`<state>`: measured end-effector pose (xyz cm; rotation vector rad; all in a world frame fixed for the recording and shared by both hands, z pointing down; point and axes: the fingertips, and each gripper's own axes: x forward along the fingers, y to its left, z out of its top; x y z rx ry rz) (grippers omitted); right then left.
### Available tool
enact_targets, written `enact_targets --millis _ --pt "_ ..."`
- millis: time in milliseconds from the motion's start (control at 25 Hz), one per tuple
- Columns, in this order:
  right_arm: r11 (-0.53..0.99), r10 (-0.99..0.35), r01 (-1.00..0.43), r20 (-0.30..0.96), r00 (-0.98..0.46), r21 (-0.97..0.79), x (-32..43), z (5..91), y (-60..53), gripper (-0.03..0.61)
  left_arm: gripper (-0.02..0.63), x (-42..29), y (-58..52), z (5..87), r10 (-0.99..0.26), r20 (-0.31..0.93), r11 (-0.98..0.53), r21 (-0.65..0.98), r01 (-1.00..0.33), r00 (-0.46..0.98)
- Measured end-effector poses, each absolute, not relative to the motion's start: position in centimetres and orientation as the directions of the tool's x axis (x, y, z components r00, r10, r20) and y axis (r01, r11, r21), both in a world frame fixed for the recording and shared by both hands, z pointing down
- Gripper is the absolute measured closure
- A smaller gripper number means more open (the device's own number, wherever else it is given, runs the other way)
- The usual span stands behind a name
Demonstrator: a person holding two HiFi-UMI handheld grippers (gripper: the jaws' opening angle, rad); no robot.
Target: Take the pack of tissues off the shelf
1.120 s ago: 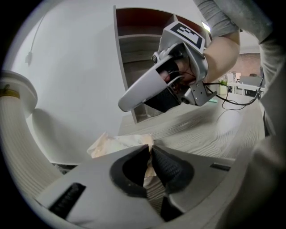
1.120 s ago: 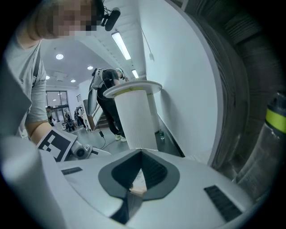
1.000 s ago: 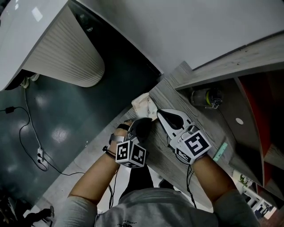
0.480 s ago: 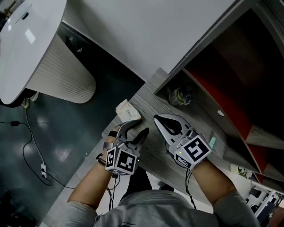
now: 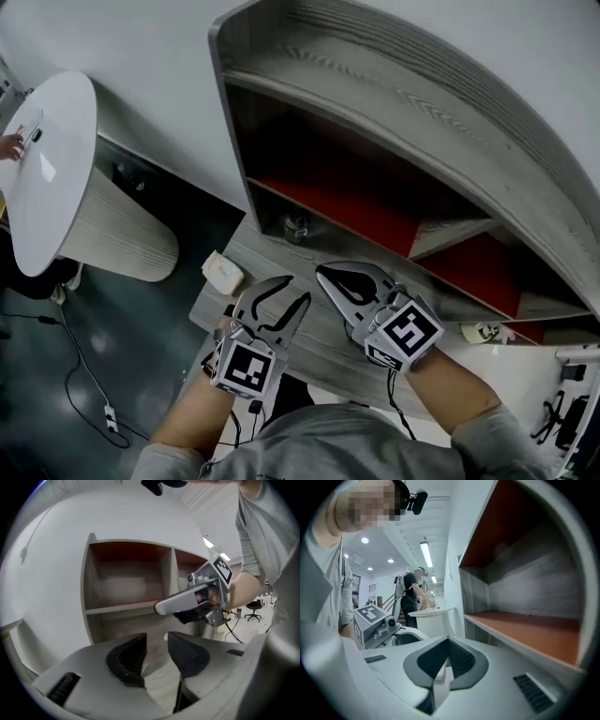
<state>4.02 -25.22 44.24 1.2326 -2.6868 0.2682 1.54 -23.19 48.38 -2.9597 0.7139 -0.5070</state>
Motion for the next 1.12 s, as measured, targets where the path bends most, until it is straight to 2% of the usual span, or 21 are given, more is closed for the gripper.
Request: enact_targets --millis 40,240,720,920,1120 --pt "0.629 -0.742 -0.772 0.227 -0.631 -0.09 5.3 43.3 -24.4 0.557 0.474 2.7 -22.5 47.2 -0.443 0.29 -0.896 -0.116 -0.428 0.848" --pt "0.553 -0.797 -0.823 0.207 -0.567 -0.127 12.1 39.0 -20.9 0.558 0.486 8.4 -19.5 42.3 -0.378 0.238 -0.925 -0.131 -0.356 0.895" --pt "0.357 -0.917 -0.93 0.158 -0.367 -0.088 27.7 30.1 -8.4 0.558 0.566 21.9 -8.7 32.8 -0.174 0.134 -0.984 -0.07 -0.166 0.976" --pt "0.294 -0.941 -0.953 0.149 -0.303 -0.08 32.4 28.3 -3.2 0.558 0.598 26.0 -4.2 30.6 -0.095 0.117 -0.995 -0.032 -0.091 0.989" --pt "0.252 -0.958 -0.966 0.122 -0.258 -0.066 35.5 27.1 1.3 0.558 0.601 28.1 -1.2 29.0 -0.002 0.098 -1.0 0.015 -0.004 0.995"
